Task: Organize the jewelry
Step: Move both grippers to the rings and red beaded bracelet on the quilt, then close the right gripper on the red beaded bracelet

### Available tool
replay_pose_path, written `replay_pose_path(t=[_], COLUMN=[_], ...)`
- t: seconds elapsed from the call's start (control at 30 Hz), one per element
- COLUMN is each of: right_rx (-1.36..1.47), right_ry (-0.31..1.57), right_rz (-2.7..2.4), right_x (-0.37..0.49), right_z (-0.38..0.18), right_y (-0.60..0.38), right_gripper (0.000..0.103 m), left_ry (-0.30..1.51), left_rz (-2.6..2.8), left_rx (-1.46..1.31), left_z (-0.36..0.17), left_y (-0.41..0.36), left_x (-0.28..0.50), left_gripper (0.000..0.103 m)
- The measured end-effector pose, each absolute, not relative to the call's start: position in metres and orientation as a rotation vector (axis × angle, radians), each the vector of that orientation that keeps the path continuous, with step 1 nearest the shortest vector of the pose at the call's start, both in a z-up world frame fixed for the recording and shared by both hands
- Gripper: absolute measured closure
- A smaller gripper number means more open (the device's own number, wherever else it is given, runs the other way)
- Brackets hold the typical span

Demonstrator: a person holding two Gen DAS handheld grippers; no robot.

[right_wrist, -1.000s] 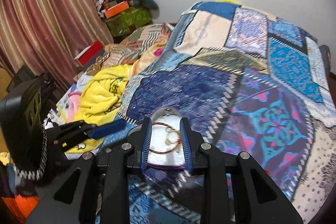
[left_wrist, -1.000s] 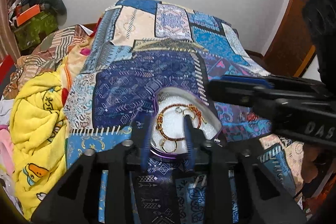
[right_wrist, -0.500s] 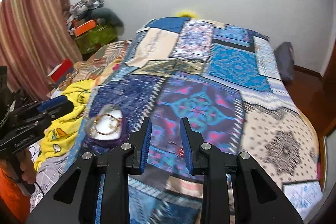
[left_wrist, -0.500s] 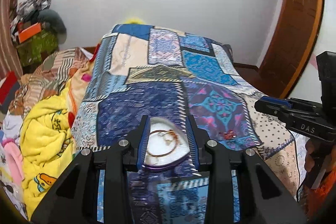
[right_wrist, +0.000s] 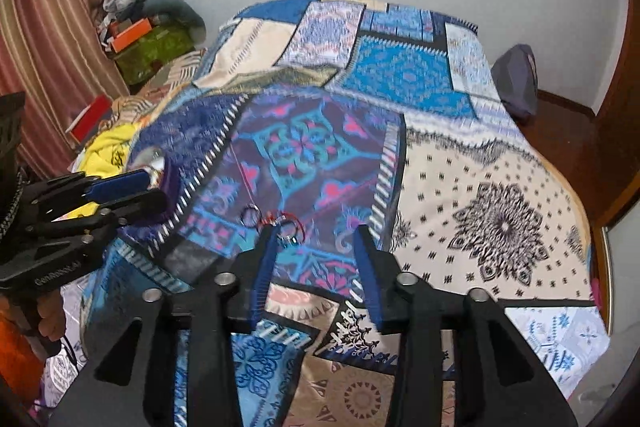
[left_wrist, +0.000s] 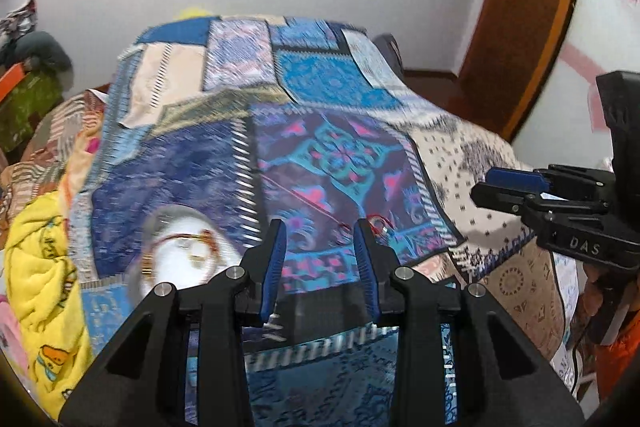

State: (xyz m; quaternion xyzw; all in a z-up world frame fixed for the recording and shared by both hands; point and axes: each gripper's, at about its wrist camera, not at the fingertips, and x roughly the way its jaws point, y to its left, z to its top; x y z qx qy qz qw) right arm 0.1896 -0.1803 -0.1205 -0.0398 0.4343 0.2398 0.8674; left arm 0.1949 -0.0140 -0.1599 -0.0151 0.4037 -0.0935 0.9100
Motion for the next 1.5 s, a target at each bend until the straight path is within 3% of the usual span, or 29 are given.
replay_pose_path(t=[0.33,0.77,0.93,1.0,1.43,1.5], right_rx=[-0.082,-0.118,-0.131,-0.131,-0.201,-0.193], right_ry=[0.988,1.054,1.070,1.067,1.007,1.012], right_rz=[0.533,0.623,0.648,0.656,0.638,0.635], right_x=[0.204,0.214,0.218,0.219,0.216,0.214], right_z=[-0.155,-0.183,-0.193,-0.192,-0.194,-0.192], right_y=[-0.182,-0.165,-0.155,-0.152,-0.131,-0.133], right_gripper=[0.065,0.065,0.065,0.065,0.097,0.097], left_ry=[0.953,0.992,0.989,0.989,0.922,0.915], left_rz=[-0.213,-0.200,-0.204,-0.213,-0.174,-0.170], left_rx=[0.075,0.158,0.151,0.128,0.074,0.070], left_z=[-0.212,-0.238,-0.239,-0.238,-0.214,-0.209], left_y=[-0.045,-0.061,-0.061,-0.058,-0.046,-0.045], left_x=[0.230,0.256,0.262,0.264,0.242,0.238], left_gripper=[0.069,0.069,0.083,0.083,0.083,0.083])
